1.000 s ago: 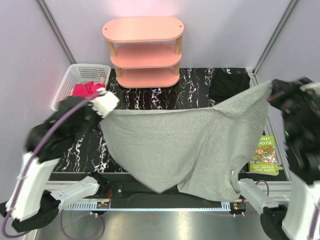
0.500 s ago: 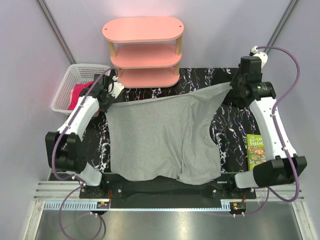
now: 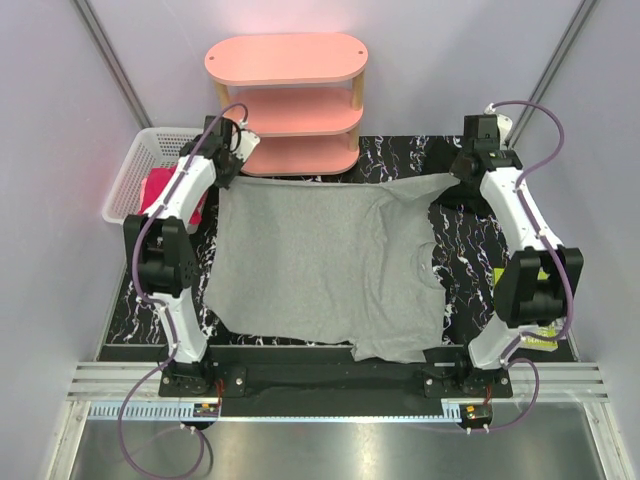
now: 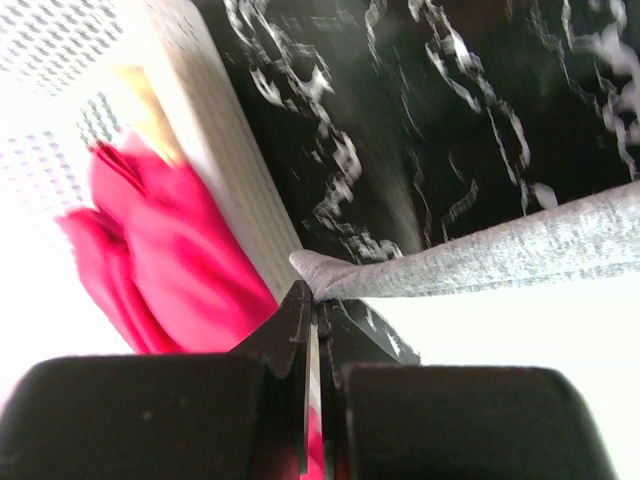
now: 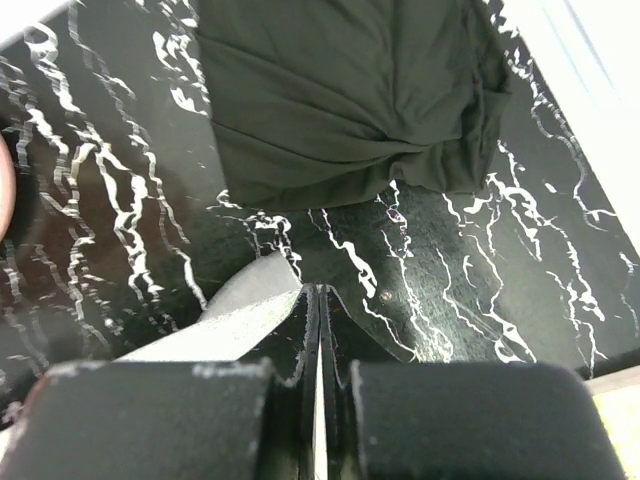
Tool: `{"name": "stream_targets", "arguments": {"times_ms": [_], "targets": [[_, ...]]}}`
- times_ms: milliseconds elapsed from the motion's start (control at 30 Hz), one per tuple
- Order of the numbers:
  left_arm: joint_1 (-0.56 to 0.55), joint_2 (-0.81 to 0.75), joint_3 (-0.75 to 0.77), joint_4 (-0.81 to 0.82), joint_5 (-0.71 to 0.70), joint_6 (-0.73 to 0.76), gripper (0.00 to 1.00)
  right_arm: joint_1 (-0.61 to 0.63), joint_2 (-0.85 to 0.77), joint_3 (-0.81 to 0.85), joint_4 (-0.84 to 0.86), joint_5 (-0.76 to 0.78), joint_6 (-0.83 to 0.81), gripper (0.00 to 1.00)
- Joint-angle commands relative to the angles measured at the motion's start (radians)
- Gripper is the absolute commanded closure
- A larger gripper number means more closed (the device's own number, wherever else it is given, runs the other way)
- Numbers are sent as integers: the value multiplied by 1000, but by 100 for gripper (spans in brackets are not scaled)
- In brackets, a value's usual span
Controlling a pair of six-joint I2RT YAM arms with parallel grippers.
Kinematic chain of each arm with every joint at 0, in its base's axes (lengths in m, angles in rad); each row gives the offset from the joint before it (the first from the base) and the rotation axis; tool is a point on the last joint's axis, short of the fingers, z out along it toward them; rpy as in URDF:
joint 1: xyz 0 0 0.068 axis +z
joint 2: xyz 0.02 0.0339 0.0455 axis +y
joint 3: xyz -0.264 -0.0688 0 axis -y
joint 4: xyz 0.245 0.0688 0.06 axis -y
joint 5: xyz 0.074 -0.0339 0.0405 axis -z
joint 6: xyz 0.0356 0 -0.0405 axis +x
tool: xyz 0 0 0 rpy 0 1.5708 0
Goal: Fold and stack the t-shirts
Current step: Flatten the tshirt out, then fold the tshirt
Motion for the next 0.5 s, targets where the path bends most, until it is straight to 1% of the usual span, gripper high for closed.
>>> {"name": "stream_targets", "arguments": {"times_ms": [0, 133, 200, 233, 300, 367, 400, 467], "targets": [[10, 55, 163, -5, -43, -14, 100, -19, 70, 89, 38, 2, 11, 100], [2, 104, 189, -6, -69, 1, 100, -22, 138, 143, 33, -12, 5, 100], [2, 121, 203, -6, -80, 1, 100, -24, 161, 200, 21, -25, -1, 100], [0, 124, 200, -6, -82, 0, 100, -24, 187, 244, -5, -33, 1, 100], [-1, 119, 173, -4, -75, -2, 100, -24, 202, 279, -33, -74, 5, 100], [-3, 96, 139, -2, -63, -2, 100, -22, 184, 269, -48, -109, 19, 100], [-3, 87, 93, 5, -59, 1, 100, -22, 172, 257, -48, -116, 34, 100], [-3, 44, 39, 31, -52, 10, 100, -22, 121, 205, -47, -143, 50, 100]]}}
